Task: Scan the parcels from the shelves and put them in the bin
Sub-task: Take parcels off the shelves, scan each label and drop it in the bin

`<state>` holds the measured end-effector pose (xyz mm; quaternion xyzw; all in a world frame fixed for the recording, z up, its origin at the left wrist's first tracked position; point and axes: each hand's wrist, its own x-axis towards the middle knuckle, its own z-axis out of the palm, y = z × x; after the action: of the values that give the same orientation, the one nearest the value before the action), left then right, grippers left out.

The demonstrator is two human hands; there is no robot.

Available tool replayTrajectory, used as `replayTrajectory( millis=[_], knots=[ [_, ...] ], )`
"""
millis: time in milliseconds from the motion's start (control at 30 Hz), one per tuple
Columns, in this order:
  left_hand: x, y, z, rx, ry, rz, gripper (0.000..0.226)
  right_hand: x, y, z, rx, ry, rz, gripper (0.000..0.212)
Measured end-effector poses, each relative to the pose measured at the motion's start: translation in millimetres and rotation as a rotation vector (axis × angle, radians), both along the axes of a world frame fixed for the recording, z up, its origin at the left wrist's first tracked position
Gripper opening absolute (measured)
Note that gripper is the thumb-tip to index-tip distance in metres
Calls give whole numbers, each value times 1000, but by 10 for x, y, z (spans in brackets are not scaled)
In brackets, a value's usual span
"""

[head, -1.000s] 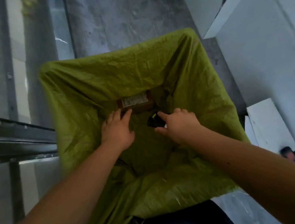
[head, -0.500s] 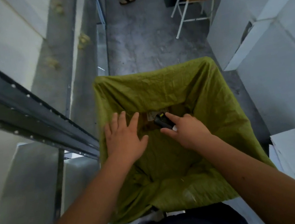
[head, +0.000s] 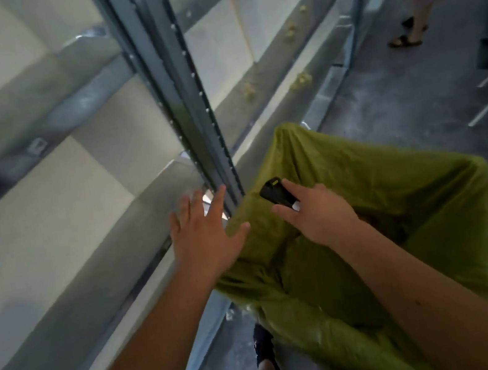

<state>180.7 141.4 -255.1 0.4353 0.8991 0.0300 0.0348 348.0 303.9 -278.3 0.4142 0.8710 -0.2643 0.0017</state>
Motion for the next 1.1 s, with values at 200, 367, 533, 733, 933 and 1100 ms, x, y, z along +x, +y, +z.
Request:
replayTrajectory(
  millis=[200,367,533,733,933,1100],
  knots=[
    [178,-883,372,74,7,287,87,-300,-428,340,81,72,312,71],
    [279,-1630,644,185,41,457,85,-713,-1047,741,131,140,533,70],
    [414,-2322,830,229,83,644,85,-1067,-1777,969,142,225,733,75],
    [512,-3145,1089,305,148,760,89,-1233,-2488,1214,102,338,809,75],
    [590,-3707,1313,310,214,776,89,-1225,-3063,1445,112,396,820,71],
    [536,-3887,1541,330,238,752,88,-1169,-3399,1685,132,457,769,72]
  ],
)
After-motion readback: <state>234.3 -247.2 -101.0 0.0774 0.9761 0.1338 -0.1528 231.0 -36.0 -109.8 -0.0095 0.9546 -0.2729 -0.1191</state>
